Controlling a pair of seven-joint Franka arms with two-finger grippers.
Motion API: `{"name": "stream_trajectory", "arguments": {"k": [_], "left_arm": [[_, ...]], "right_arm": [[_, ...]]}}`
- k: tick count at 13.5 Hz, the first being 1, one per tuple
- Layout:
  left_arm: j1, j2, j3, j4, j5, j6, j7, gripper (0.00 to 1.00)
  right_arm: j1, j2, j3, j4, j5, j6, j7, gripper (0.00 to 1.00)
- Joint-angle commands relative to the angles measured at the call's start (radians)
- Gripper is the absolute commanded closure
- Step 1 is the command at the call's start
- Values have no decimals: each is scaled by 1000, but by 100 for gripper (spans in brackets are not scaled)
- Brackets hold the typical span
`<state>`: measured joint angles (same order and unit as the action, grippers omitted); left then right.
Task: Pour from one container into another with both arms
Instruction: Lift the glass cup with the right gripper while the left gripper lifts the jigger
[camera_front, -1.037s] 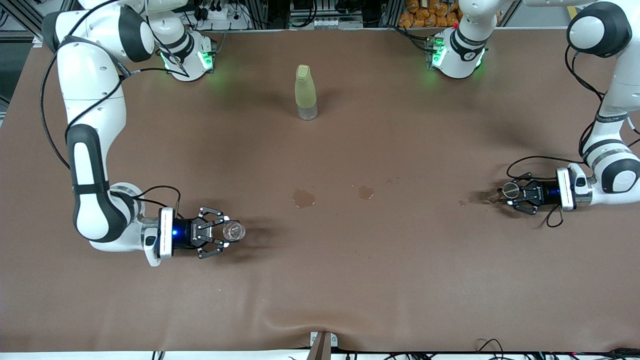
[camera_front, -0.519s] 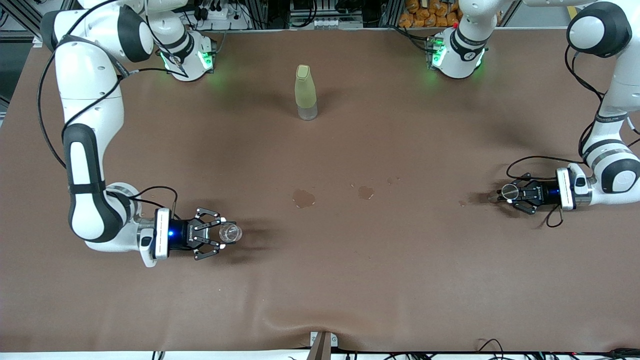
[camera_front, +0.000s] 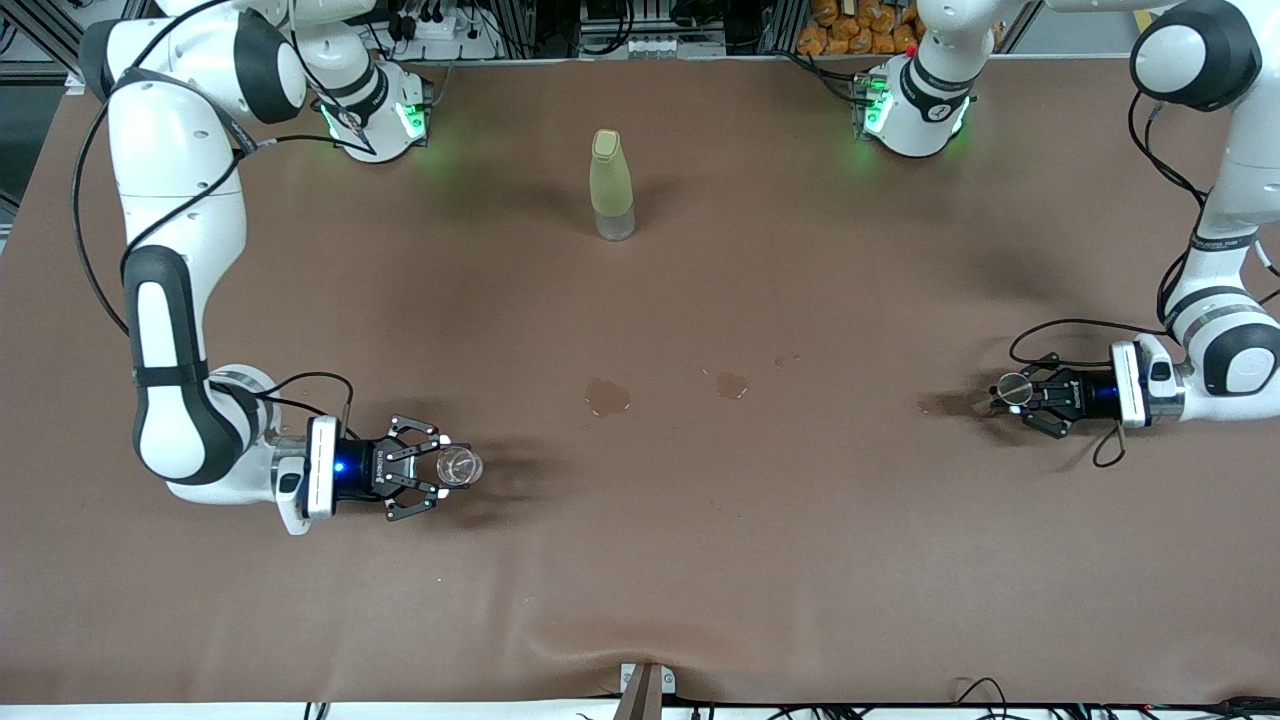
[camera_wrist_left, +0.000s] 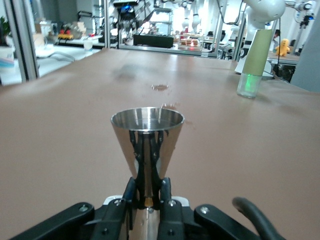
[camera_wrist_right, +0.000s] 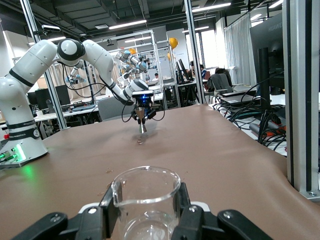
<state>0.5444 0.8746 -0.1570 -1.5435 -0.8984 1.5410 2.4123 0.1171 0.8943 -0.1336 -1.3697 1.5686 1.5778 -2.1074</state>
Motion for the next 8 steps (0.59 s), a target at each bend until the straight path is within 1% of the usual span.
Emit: {"name": "stream_trajectory", "arguments": {"k": [1,3,5,7,8], "left_arm": [[-6,-51,-57,-21,-5,-4,5,100],[-11,-49,-107,-21,-7,-4,4,100],[-30,-49,-154,-26,-19,1,1,100],[-75,-46,-179,-29,-39,28,-15,100],[-102,-46,-182,-30,-59,42,-25,100]], "right_arm": [[4,-51,-7,-3,13,5,105,85],[18,-89,-11,-3,13,27,173,84],[50,-141,-4,-12,13,79,182,84],[88,-170,-3,-46,25,119,184,84],[105,-198,0,-77,28,164,184,84]]}}
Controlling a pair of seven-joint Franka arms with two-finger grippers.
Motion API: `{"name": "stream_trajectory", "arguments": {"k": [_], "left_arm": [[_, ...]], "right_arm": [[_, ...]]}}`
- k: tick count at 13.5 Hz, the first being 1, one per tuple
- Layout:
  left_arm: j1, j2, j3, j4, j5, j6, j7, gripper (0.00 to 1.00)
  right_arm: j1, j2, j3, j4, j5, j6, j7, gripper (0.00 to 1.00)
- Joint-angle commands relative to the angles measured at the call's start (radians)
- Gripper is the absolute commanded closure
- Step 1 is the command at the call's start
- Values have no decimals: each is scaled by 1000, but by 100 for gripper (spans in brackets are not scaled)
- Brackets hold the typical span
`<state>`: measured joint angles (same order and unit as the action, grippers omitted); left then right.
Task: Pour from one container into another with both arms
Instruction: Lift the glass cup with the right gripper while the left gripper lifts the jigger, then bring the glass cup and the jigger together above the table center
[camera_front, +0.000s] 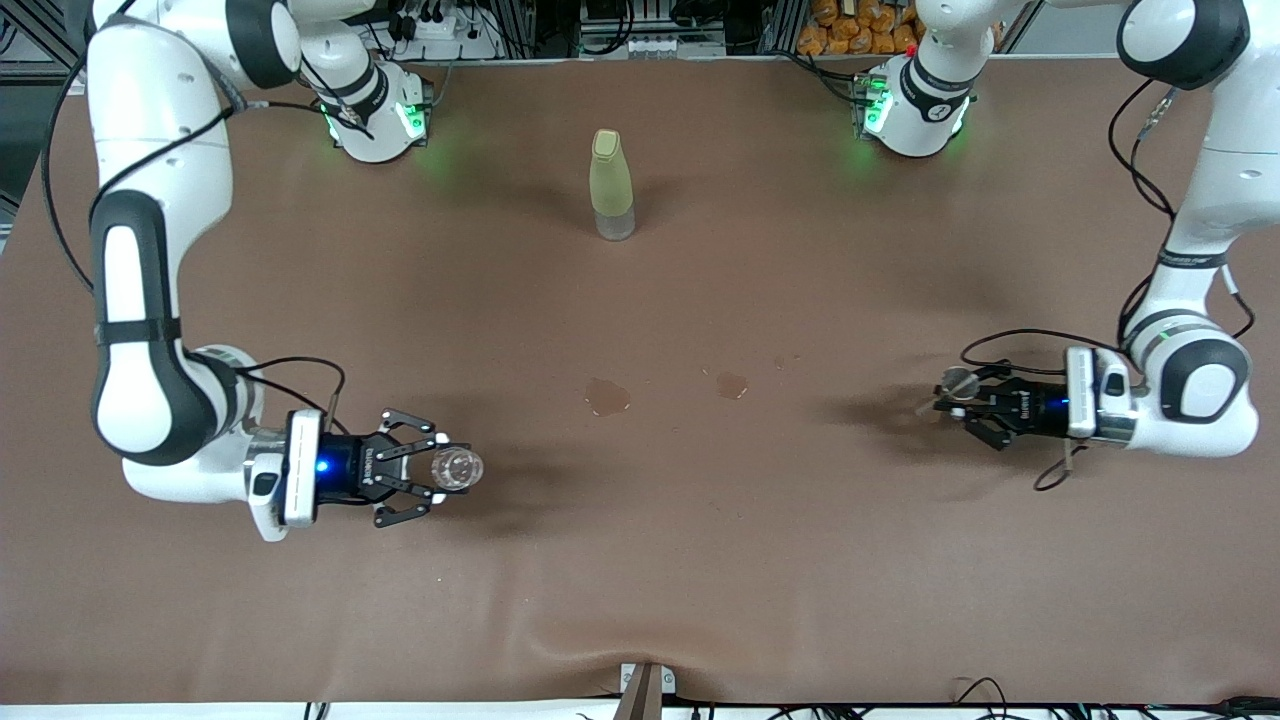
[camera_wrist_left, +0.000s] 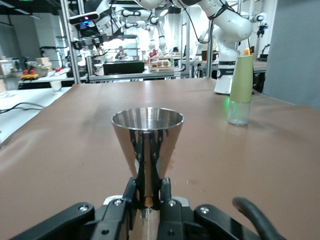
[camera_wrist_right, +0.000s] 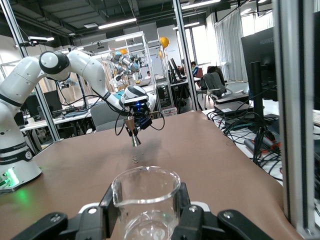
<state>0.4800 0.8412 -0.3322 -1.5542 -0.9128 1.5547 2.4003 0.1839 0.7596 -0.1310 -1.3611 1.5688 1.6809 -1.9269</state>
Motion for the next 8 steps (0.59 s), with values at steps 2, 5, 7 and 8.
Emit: {"name": "stream_trajectory", "arguments": {"k": [2,5,7,8], "left_arm": [[-99,-14,-7,-23,-89,65,-23,100],[-193,-14,-7,-46,-174,137,-29,100],[-247,-17,-7,-75,-243,195,-29,100],[-273,-17,-10,-90,-274,224,-29,100]], "right_arm": [[90,-133,4,-160,72,140,15,84],[215,-238,5,-314,202,274,9,84],[271,-266,5,-366,265,318,-1,84],[291,-266,5,-390,322,318,-41,84]]}}
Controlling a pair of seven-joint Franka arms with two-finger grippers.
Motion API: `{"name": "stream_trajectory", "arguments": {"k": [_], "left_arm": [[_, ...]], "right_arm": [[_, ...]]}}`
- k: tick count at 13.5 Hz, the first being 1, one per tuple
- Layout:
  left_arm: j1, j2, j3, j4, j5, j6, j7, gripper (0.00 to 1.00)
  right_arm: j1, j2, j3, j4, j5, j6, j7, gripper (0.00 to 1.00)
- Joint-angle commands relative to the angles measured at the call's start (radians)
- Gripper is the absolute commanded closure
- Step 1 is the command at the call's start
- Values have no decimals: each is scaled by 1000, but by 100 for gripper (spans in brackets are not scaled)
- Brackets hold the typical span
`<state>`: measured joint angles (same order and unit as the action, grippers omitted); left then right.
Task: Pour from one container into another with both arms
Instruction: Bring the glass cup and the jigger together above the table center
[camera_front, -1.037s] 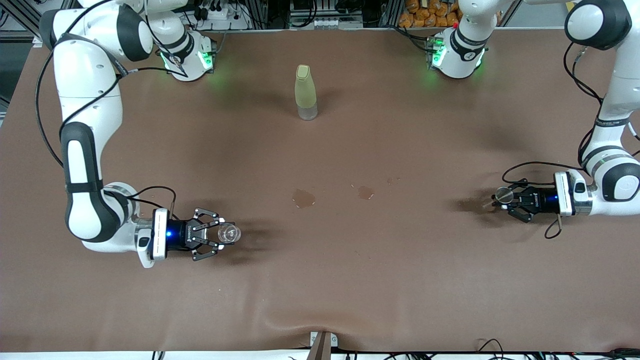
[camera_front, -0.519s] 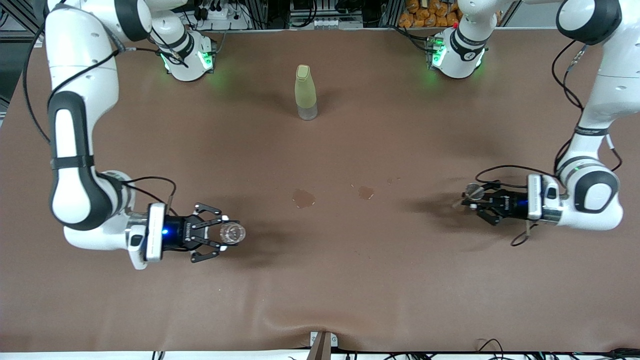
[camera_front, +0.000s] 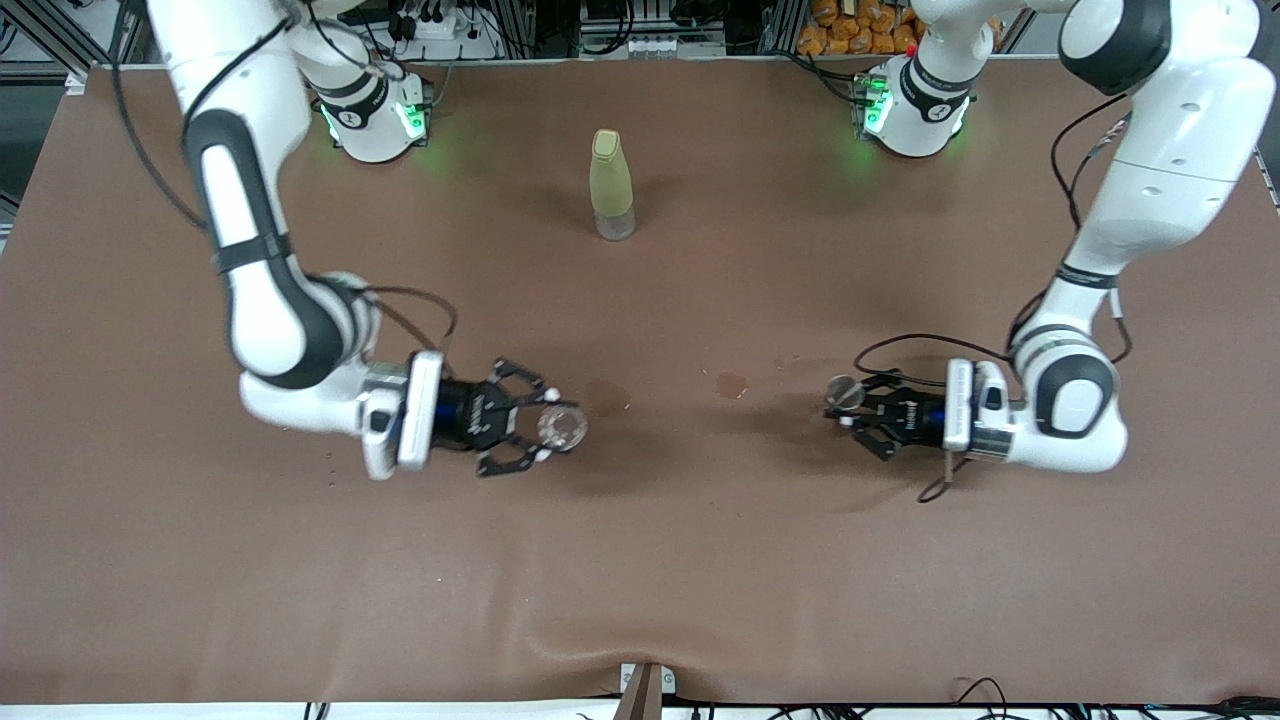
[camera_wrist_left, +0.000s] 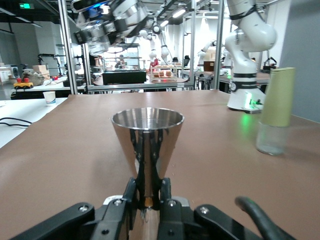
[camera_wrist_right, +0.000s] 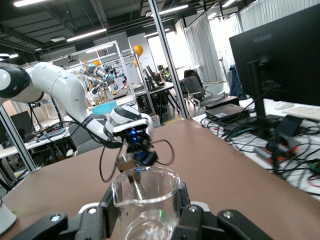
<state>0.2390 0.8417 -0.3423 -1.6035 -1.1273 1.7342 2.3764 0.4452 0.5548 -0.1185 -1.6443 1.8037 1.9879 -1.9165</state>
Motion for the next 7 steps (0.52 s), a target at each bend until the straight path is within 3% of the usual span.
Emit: {"name": "stream_trajectory", "arguments": {"k": [1,4,7], "left_arm": [[-49,-18,-13,-58,-87,83,-3,100],[-64,-10,-78,-84,-123,192,3,100],[-131,-1,-86,-92,-192,267,35,100]], "right_arm": [[45,-61,-7,-141,144,6,-114,84],[59,-102,5,-242,195,-9,-173,84],[64,-156,37,-336,252,-9,-182,84]]}}
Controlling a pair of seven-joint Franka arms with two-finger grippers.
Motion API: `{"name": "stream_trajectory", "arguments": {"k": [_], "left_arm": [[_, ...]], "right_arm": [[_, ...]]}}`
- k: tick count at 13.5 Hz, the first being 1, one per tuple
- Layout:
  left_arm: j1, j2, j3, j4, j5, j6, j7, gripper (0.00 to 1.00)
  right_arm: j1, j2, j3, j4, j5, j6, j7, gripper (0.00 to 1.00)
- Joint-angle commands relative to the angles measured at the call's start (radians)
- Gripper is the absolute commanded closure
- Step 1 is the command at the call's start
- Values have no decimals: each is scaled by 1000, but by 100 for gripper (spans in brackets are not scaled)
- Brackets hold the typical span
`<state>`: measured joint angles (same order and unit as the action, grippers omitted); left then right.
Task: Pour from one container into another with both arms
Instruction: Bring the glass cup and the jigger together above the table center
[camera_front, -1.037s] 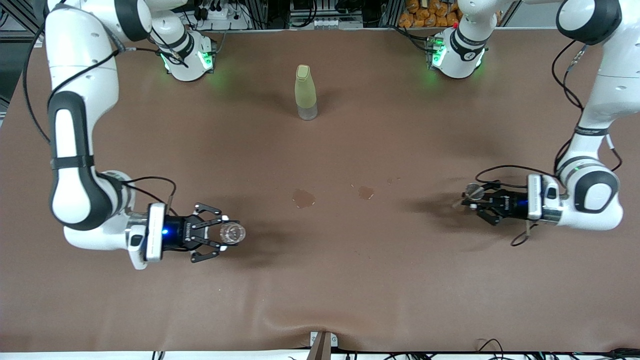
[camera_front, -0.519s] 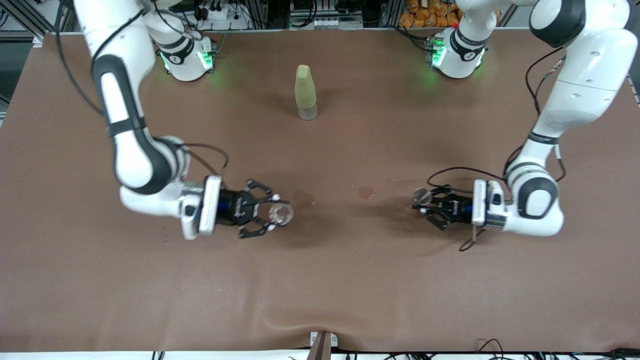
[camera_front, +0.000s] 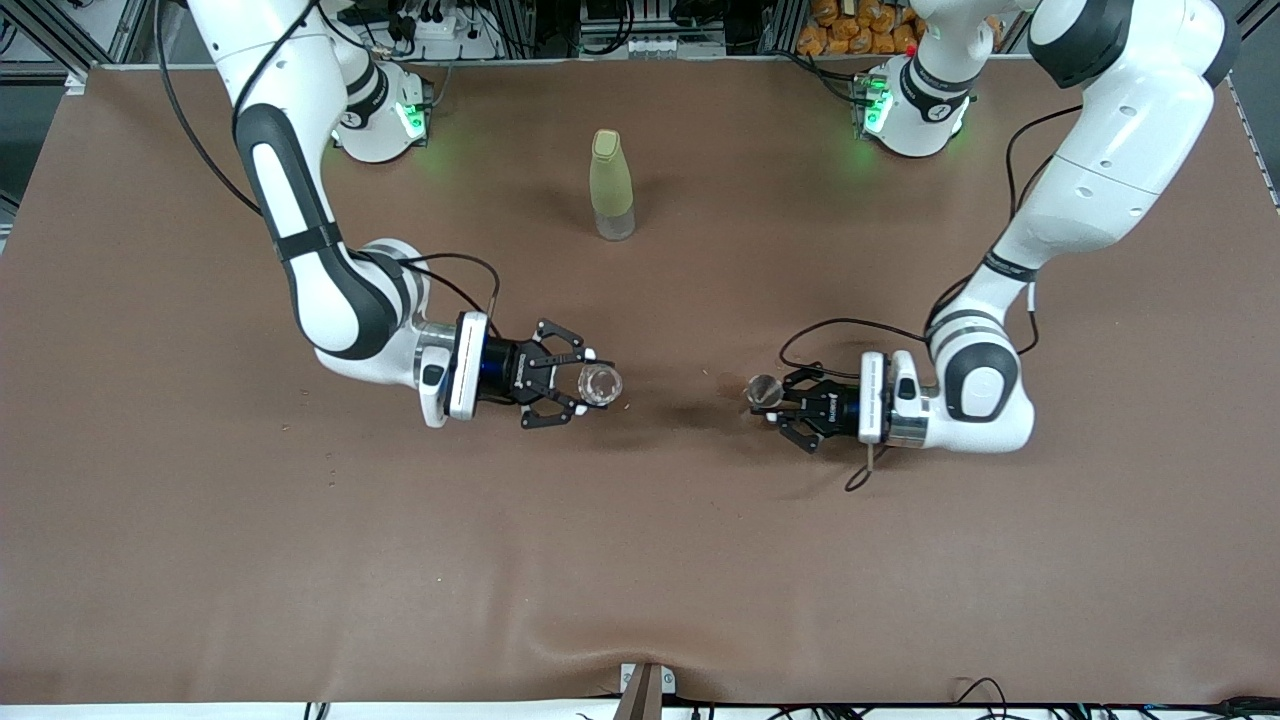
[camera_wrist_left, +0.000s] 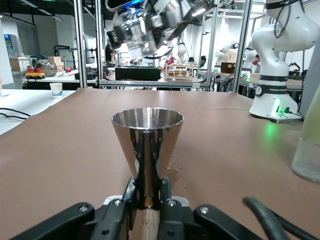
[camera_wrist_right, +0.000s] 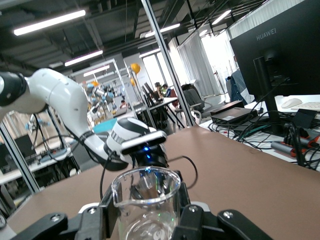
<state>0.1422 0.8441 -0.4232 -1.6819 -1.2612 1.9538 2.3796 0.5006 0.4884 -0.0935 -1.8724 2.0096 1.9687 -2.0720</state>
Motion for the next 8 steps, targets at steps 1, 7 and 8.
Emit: {"name": "stream_trajectory", "arguments": {"k": [1,7,8], "left_arm": [[-62,-2,-5,-13,-90,74,58,100],[-199,18,-2,-1,-285,188,112,100],[-219,21,1,1,-311,197,122,100]], "right_arm": [[7,-91,12,-122,47,9,-45,84],[9,-128,84,-203,175,15,-36,85],[9,-128,99,-209,219,16,-30,85]]}}
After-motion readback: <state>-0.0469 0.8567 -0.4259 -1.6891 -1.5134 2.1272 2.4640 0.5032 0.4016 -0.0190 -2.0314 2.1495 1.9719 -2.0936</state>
